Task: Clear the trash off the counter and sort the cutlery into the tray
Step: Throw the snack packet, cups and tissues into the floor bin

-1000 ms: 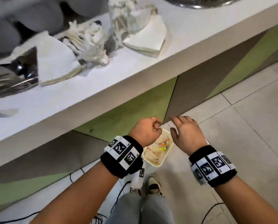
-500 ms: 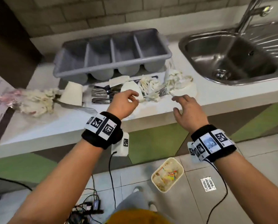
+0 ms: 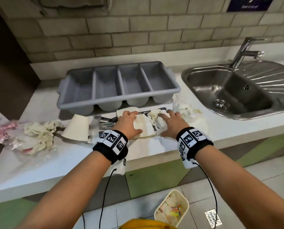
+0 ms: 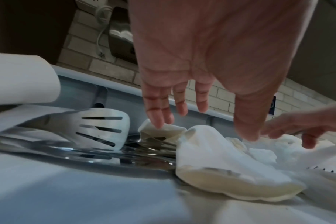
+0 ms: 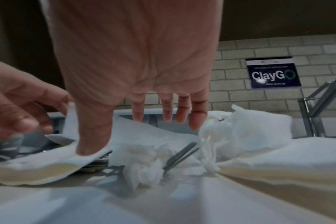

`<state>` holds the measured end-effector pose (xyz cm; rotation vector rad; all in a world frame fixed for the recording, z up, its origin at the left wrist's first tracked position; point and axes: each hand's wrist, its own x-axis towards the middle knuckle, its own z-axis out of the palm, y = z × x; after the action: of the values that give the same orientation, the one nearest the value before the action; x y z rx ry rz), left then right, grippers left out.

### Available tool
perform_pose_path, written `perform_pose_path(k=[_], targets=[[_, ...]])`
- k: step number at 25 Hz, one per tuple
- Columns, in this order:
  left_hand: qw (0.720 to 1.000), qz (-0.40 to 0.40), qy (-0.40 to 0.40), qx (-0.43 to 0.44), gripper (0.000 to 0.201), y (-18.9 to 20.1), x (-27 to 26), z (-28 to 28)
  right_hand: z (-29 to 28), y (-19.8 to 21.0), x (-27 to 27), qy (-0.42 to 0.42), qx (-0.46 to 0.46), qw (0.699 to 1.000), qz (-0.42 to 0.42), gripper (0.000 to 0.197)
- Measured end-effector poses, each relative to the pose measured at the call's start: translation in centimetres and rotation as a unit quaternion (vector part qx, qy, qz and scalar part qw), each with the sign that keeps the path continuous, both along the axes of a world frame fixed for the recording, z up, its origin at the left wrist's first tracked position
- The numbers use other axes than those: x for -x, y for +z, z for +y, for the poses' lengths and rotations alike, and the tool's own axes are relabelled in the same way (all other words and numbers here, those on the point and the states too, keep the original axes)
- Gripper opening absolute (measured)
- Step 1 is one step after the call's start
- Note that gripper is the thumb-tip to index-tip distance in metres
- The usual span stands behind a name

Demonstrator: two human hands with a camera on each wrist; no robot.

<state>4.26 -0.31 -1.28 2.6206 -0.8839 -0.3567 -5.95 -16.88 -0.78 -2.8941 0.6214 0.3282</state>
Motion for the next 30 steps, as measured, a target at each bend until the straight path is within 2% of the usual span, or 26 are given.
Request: perform_pose_path(k=[2, 4, 6, 8, 10, 13, 16, 20, 27, 30], targets=[[1.000, 0.000, -0.022, -0.018, 0.087, -0.2, -0.8, -0.6, 0.0, -0.1, -1.7, 0.011, 0.033, 0.998, 0.046, 0.096], [0.999, 0.003, -0.039, -0.035, 0.092, -0.3, -1.4, -1.1, 0.0, -0.2, -3.0, 0.014, 0.050, 0.995, 0.086, 0.099], [0.997, 0.005, -0.057, -0.051, 0.093, -0.5, -1.8, -1.4, -0.1, -0.2, -3.9, 0.008, 0.044, 0.993, 0.113, 0.096], [0.995, 0.004, -0.072, -0.066, 0.091, -0.8, -2.2, -1.6, -0.2, -0.3, -4.5, 0.005, 0.030, 0.991, 0.127, 0.086], [0.995, 0.007, -0.083, -0.064, 0.091, -1.1, -2.3, -1.7, -0.5, -0.8, -5.0, -0.005, -0.011, 0.995, 0.099, 0.068], [0.996, 0.025, -0.080, -0.033, 0.088, -1.3, -2.5, -1.7, -1.0, -1.3, -5.7, -0.029, -0.066, 0.997, -0.001, 0.044], [0.997, 0.043, -0.063, 0.013, 0.079, -1.2, -2.8, -1.5, -1.0, -1.5, -6.0, -0.028, -0.064, 0.997, -0.024, 0.041], [0.996, 0.055, -0.051, 0.051, 0.068, -0.8, -2.8, -1.4, -1.0, -2.1, -6.1, -0.040, -0.045, 0.998, 0.005, 0.053], [0.991, 0.090, -0.016, 0.096, 0.034, 0.2, -3.3, -1.1, -1.2, -1.9, -6.6, -0.061, -0.093, 0.991, -0.078, 0.018], [0.985, 0.115, 0.007, 0.131, 0.032, 0.7, -3.7, -0.6, -1.0, -0.9, -6.1, -0.071, -0.107, 0.983, -0.129, 0.020]])
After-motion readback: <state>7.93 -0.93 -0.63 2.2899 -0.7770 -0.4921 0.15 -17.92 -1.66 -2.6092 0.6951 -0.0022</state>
